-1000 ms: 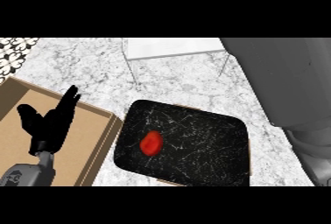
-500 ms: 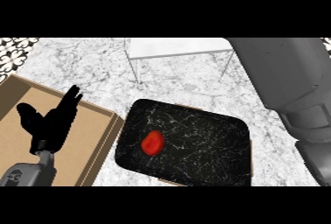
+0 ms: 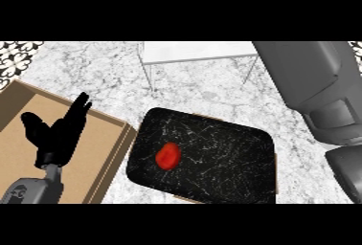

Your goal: Pick the lemon from the tray and place it in the tiered shelf

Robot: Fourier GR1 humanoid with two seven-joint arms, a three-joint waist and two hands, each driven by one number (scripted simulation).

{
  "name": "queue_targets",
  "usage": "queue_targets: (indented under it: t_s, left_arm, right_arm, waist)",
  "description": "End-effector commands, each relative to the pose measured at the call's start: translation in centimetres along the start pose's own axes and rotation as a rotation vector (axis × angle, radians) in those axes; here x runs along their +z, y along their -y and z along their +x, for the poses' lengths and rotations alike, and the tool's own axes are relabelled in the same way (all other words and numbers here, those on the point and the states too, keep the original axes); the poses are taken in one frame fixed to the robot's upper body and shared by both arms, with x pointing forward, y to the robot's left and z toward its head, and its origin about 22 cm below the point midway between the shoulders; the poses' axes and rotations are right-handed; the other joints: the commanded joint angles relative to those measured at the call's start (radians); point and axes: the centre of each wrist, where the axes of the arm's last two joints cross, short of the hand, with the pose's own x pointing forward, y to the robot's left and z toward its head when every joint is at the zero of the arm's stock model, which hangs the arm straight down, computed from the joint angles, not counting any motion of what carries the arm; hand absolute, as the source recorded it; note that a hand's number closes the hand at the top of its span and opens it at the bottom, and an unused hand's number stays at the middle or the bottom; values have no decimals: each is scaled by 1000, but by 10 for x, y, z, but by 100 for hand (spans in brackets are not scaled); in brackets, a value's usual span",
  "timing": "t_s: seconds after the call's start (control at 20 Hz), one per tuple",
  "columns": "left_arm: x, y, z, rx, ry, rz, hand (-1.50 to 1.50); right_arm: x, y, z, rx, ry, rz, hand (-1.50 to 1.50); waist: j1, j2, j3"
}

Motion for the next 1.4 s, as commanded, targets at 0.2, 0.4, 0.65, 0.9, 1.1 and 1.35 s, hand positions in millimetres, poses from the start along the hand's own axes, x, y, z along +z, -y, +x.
queue_targets:
  t_s: [0.2,0.4,0.65,0.9,1.1,1.35]
  left_arm:
    - [16,-8,-38,-4,-207,-6,0]
    - [1,-9,-27,5,-183,13,0]
    - [11,-11,-44,2,-201,31,0]
    - [9,-4,-37,-1,-191,5,0]
    - [11,-6,-45,8,-201,16,0]
    - [15,3,-42,-2,-214,4,0]
  right_arm:
    - [-12,14,-10,-16,40,9,150]
    - [-11,0,-3,4,62,18,150]
    - [-12,-2,-4,-159,-35,-52,150]
    - [-20,30,-7,-295,-53,-111,-150]
    - [-17,13,-14,-481,-59,-102,-150]
    - [-23,42,-31,-660,-86,-168,-150]
  waist:
    - [1,3,-14]
    - [-7,7,-14]
    - [-5,6,-13]
    - [-6,8,-13]
    - [-24,1,-13]
    - [-12,4,-12]
